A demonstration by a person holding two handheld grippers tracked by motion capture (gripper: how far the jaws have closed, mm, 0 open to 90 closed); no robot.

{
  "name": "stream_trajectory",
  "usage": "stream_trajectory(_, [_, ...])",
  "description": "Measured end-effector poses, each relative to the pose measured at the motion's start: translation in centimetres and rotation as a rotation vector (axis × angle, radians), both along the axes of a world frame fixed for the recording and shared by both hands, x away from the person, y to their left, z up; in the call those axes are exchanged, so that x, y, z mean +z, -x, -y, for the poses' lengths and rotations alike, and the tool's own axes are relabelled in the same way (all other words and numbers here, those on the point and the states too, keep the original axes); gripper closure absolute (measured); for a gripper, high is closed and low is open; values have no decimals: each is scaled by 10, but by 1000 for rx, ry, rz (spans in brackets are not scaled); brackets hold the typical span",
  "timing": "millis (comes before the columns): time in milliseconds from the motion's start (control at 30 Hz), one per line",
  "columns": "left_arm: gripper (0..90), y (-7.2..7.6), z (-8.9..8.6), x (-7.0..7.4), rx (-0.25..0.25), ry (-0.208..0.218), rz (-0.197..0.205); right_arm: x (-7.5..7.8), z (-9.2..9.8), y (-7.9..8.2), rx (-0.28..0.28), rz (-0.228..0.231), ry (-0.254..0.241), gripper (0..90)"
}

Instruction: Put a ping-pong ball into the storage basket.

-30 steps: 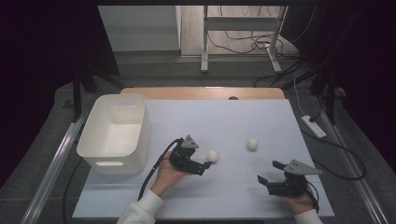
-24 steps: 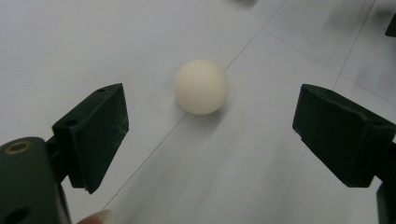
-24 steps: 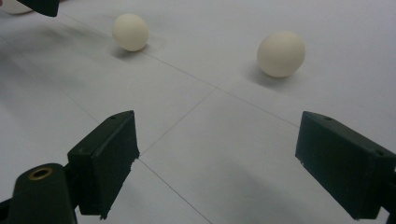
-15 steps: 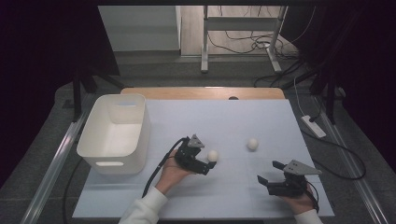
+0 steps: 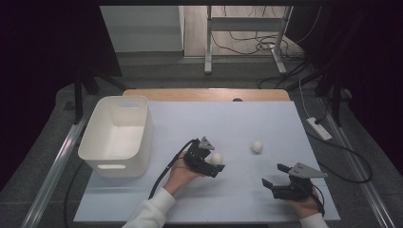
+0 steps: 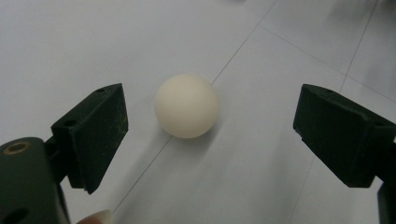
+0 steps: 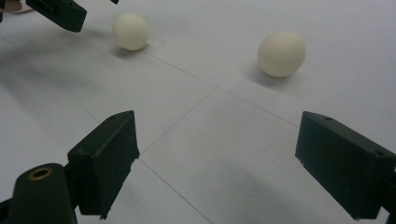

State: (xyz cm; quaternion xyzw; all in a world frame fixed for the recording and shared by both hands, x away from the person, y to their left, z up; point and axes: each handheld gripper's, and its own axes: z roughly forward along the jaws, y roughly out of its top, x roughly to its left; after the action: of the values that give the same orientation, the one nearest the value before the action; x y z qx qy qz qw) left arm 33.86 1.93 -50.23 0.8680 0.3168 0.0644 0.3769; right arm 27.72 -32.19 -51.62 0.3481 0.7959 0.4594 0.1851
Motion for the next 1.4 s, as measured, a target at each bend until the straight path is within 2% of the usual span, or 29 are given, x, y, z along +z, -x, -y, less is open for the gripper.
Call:
stream_trajectory(233, [107, -7, 5, -4, -7, -21, -15, 0, 0, 0, -1, 0, 3, 132])
stream_trajectory(667, [109, -15, 10, -12, 11, -47, -35, 0, 0, 0, -2, -1, 4, 132])
stream_trajectory(1067, [191, -16, 12, -14, 9, -51, -30, 0, 1, 0, -4, 0, 4, 132])
stream_trajectory(1167, [253, -16, 12, -15, 9, -55, -28, 0, 1, 0, -4, 1, 1, 132])
stream_trajectory(1400, [482, -14, 12, -13, 14, -74, 2, 0, 1, 0, -2, 1, 3, 133])
